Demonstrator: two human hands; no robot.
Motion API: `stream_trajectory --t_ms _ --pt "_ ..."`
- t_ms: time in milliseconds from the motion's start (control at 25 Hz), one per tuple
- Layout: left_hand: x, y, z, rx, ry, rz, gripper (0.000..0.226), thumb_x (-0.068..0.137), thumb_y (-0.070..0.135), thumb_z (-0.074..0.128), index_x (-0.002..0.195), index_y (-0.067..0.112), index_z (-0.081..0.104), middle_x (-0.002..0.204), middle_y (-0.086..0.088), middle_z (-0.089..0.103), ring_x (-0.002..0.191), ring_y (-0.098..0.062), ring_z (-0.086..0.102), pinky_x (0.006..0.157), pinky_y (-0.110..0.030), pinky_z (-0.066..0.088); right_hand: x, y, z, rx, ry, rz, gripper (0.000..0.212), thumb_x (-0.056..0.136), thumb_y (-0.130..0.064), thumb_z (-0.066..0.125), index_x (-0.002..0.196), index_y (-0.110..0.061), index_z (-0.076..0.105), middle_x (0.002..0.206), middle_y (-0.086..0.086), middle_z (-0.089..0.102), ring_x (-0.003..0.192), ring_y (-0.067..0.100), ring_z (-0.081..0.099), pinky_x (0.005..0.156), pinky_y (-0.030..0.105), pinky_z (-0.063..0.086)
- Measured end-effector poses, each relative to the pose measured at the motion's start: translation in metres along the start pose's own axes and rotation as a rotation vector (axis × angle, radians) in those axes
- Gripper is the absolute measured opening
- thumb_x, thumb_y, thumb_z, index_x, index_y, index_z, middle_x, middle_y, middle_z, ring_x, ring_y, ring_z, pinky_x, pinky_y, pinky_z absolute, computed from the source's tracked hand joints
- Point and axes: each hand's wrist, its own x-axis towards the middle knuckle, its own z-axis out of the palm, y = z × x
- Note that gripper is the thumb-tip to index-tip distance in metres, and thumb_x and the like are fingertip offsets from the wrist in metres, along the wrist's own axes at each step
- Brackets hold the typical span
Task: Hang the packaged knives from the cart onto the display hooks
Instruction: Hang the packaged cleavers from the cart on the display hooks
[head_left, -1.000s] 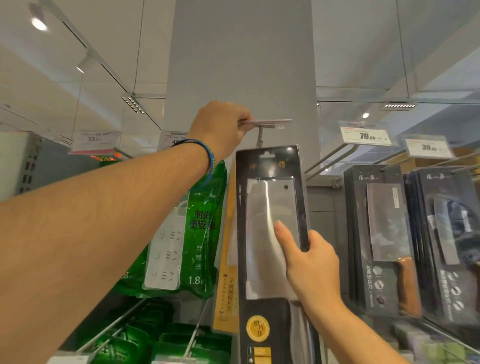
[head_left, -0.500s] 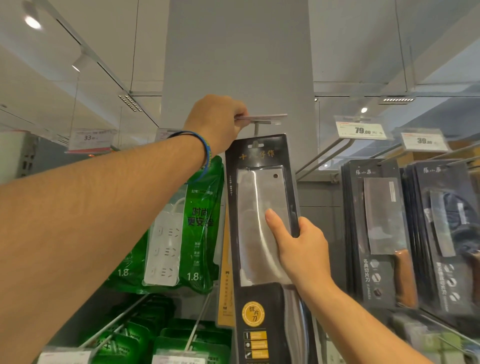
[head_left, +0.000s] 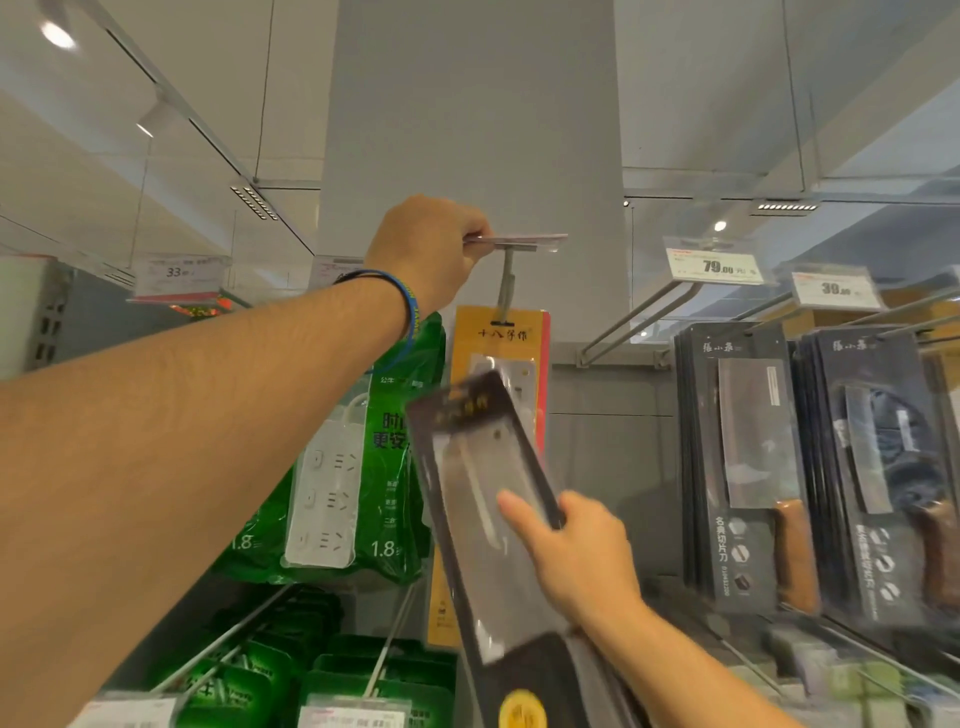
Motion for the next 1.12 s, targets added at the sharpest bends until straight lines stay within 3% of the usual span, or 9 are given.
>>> stream_trajectory --t_ms 160,320,480,720,800,880,960,1080,1120 --pt "-0.001 0.0 0.001 -0.029 -0.014 -0.004 0.024 0.1 0.034 0.055 0.107 0.019 0.072 0.095 -0.003 0.072 0.082 -0.019 0.058 0.069 -0.028 0.037 -0.027 0.028 0.007 -0.012 0.122 0.106 0.077 0.061 -0.093 0.046 0.062 -0.016 0.043 0.05 -0.003 0.05 0.05 0.01 0.048 0.051 0.028 0.037" --pt "0.002 -0.002 0.001 -0.002 0.003 0.028 0.024 0.1 0.035 0.055 0.106 0.019 0.072 0.095 -0.004 0.072 0.08 -0.02 0.056 0.068 -0.028 0.035 0.0 0.001 -0.008 0.205 0.227 -0.053 0.062 0.072 -0.085 0.056 0.057 -0.026 0.045 0.053 -0.01 0.054 0.046 0.004 0.048 0.042 0.021 0.036" --pt "-0.001 -0.004 0.001 -0.013 -0.018 0.022 0.024 0.099 0.035 0.055 0.108 0.02 0.072 0.098 -0.004 0.072 0.09 -0.025 0.061 0.072 -0.029 0.039 0.018 -0.023 -0.016 0.247 0.192 -0.14 0.055 0.08 -0.077 0.063 0.064 -0.026 0.053 0.064 -0.015 0.064 0.052 0.003 0.057 0.042 0.018 0.041" --pt "-0.002 -0.002 -0.002 -0.03 -0.024 0.01 0.024 0.099 0.035 0.056 0.108 0.02 0.073 0.098 -0.003 0.073 0.091 -0.025 0.063 0.078 -0.034 0.048 0.015 -0.02 -0.001 0.095 0.087 -0.1 0.062 0.075 -0.085 0.057 0.074 -0.023 0.063 0.069 -0.007 0.069 0.06 0.009 0.064 0.055 0.035 0.054" --pt "-0.004 -0.002 -0.001 -0.041 -0.025 0.009 0.024 0.099 0.034 0.055 0.108 0.021 0.073 0.097 -0.002 0.073 0.088 -0.022 0.062 0.075 -0.032 0.047 0.007 -0.008 0.003 0.051 0.079 -0.019 0.067 0.076 -0.082 0.059 0.069 -0.016 0.056 0.063 -0.002 0.063 0.056 0.014 0.058 0.057 0.038 0.05" --pt "-0.003 -0.002 0.0 -0.056 -0.022 0.016 0.023 0.099 0.033 0.055 0.107 0.02 0.073 0.098 -0.001 0.073 0.087 -0.02 0.062 0.074 -0.03 0.045 0.004 -0.001 0.001 0.099 0.148 -0.009 0.07 0.073 -0.083 0.057 0.063 -0.015 0.043 0.055 -0.004 0.047 0.049 0.012 0.041 0.05 0.032 0.038" --pt "-0.003 -0.004 0.002 -0.049 -0.014 0.031 0.024 0.099 0.033 0.055 0.108 0.02 0.073 0.1 -0.001 0.074 0.091 -0.022 0.063 0.078 -0.032 0.047 0.009 -0.006 -0.007 0.214 0.228 -0.074 0.067 0.073 -0.082 0.059 0.059 -0.02 0.039 0.05 -0.008 0.043 0.044 0.007 0.038 0.044 0.019 0.032" --pt "-0.002 -0.008 0.003 -0.046 0.01 0.045 0.023 0.099 0.033 0.055 0.108 0.02 0.073 0.101 -0.001 0.074 0.093 -0.023 0.064 0.079 -0.032 0.046 0.025 -0.019 -0.014 0.302 0.229 -0.132 0.065 0.076 -0.081 0.062 0.064 -0.018 0.053 0.058 -0.011 0.06 0.051 0.005 0.054 0.048 0.018 0.047" --pt "-0.001 -0.008 0.003 -0.05 0.017 0.047 0.023 0.099 0.033 0.056 0.107 0.02 0.073 0.101 -0.002 0.074 0.093 -0.024 0.063 0.079 -0.032 0.047 0.029 -0.022 -0.014 0.295 0.19 -0.118 0.066 0.077 -0.08 0.062 0.071 -0.015 0.06 0.065 -0.007 0.067 0.058 0.009 0.063 0.057 0.03 0.057"
